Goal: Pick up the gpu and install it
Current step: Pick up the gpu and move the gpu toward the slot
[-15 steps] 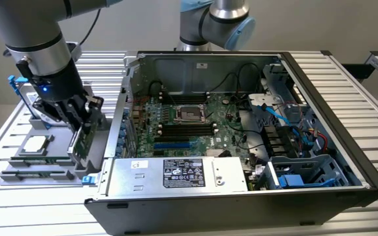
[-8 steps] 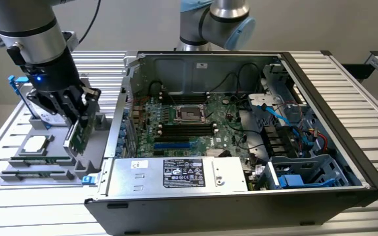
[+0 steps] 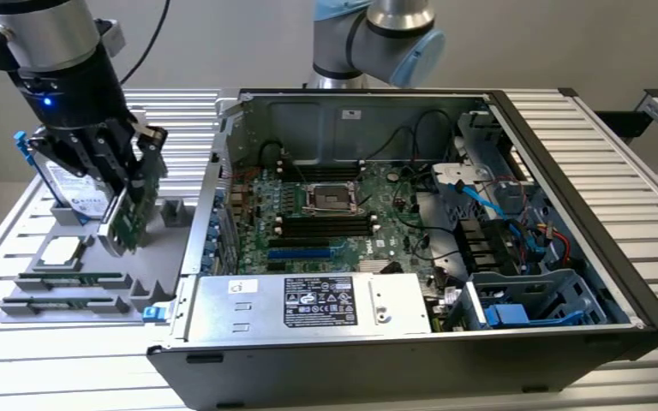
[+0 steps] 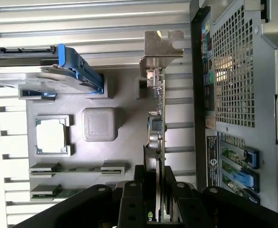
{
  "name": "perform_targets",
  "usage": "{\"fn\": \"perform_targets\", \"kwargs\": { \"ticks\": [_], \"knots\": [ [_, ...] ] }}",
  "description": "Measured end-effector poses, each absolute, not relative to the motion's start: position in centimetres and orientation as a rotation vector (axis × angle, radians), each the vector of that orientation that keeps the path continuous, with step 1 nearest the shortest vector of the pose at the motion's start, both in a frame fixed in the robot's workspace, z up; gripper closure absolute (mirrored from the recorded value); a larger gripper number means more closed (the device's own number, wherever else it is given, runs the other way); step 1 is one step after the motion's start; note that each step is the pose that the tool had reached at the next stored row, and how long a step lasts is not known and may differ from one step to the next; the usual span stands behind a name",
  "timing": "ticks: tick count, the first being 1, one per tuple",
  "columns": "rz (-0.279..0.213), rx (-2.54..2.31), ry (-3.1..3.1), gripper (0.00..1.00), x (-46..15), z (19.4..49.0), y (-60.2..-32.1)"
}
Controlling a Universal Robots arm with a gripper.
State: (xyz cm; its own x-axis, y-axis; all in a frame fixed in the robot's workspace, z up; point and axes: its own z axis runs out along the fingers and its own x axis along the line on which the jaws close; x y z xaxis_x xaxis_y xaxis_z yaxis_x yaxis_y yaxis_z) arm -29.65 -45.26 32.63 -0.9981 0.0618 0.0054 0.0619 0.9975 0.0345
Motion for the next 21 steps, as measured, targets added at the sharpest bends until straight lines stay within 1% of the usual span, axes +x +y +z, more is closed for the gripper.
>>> {"fn": "perform_targets", "kwargs": {
  "ticks": [3, 21],
  "knots": [
    [-0.060, -0.095, -3.135, 0.73, -29.5, 33.8, -45.3],
    [-0.150, -0.089, -3.130, 0.73, -24.9, 39.3, -45.9]
  ]
}}
